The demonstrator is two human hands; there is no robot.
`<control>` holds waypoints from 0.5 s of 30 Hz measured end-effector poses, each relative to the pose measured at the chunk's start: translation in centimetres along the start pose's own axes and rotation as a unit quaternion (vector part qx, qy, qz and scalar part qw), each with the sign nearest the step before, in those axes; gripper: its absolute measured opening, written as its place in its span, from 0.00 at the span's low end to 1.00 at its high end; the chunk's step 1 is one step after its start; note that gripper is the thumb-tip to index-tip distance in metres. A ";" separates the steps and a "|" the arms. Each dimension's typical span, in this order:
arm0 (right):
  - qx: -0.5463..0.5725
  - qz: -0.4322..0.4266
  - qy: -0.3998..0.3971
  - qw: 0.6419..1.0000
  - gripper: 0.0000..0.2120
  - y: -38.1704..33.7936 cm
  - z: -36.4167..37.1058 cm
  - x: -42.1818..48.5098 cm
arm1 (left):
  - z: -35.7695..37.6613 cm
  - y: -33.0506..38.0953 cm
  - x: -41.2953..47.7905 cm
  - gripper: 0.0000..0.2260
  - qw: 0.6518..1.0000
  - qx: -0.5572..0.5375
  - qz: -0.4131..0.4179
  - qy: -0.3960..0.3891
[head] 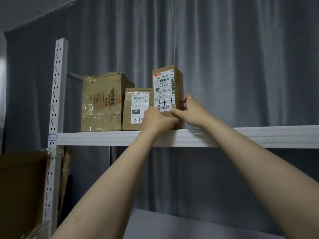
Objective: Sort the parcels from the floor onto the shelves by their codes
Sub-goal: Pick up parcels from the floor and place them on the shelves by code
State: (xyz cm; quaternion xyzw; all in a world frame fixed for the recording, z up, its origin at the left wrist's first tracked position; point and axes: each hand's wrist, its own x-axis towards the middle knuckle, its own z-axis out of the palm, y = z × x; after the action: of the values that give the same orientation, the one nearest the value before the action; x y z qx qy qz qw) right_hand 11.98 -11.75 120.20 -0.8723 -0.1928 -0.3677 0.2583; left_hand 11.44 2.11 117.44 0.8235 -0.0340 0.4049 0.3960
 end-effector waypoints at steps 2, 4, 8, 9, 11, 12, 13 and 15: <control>-0.051 0.005 -0.003 0.999 0.28 0.6 1.2 0.4 | 0.8 -0.2 0.5 0.41 1.000 0.006 -0.014 -0.009; -0.095 -0.005 0.007 0.995 0.20 0.9 2.0 0.8 | 1.5 -0.7 1.0 0.43 1.000 0.011 -0.020 -0.004; -0.137 -0.013 0.004 0.990 0.11 1.3 2.3 1.3 | 2.1 -1.4 1.7 0.37 0.998 0.056 -0.025 -0.025; -0.140 -0.009 -0.002 0.990 0.11 1.3 2.4 1.2 | 2.1 -1.4 1.9 0.37 0.996 0.073 -0.026 -0.040; -0.142 -0.003 -0.020 0.990 0.10 1.3 2.5 1.1 | 1.9 -1.6 2.4 0.34 0.992 0.094 -0.024 -0.075; -0.142 -0.001 -0.028 0.990 0.09 1.3 2.5 1.2 | 1.7 -1.6 2.6 0.33 0.991 0.101 -0.024 -0.087; -0.142 -0.002 -0.036 0.989 0.09 1.1 2.4 1.3 | 1.4 -1.4 2.7 0.33 0.989 0.112 -0.024 -0.093; -0.140 0.001 -0.061 0.988 0.10 1.1 2.3 1.5 | 1.2 -1.2 3.0 0.35 0.985 0.136 -0.031 -0.103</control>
State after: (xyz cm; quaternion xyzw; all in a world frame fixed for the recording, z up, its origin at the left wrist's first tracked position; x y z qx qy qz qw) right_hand 14.83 -11.01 119.60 -0.9210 -0.1537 -0.3366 0.1216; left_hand 14.67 2.91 118.33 0.9076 0.0063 0.3064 0.2868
